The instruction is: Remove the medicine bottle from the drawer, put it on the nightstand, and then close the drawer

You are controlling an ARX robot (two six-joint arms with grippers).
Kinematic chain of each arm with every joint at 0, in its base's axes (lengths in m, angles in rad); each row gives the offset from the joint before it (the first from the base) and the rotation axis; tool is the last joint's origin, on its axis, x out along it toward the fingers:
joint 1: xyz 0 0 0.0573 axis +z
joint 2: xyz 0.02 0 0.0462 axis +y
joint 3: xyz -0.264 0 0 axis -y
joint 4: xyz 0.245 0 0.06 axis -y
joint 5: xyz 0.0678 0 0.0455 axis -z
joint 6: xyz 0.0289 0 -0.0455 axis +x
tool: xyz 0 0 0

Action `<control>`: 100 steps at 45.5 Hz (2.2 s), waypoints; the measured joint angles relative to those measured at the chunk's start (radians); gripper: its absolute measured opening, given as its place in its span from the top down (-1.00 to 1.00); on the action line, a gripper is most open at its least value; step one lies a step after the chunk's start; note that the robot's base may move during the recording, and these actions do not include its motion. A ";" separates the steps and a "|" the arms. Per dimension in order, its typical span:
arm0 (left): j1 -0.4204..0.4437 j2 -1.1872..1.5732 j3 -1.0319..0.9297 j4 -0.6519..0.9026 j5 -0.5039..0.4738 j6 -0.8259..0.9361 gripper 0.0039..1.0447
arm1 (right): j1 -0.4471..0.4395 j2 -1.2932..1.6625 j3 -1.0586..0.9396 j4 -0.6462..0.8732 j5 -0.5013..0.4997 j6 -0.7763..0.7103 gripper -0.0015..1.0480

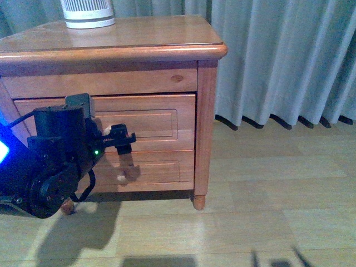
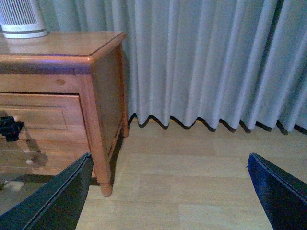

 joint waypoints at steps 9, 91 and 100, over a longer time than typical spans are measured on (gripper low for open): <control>-0.010 -0.001 0.000 0.021 0.018 0.001 0.19 | 0.000 0.000 0.000 0.000 0.000 0.000 -0.87; -0.137 -0.202 -0.699 0.442 -0.061 -0.111 0.51 | 0.000 0.000 0.000 0.000 0.000 0.000 -0.87; -0.191 -0.343 -0.827 0.332 -0.058 -0.134 0.51 | 0.000 0.000 0.000 0.000 0.000 0.000 -0.87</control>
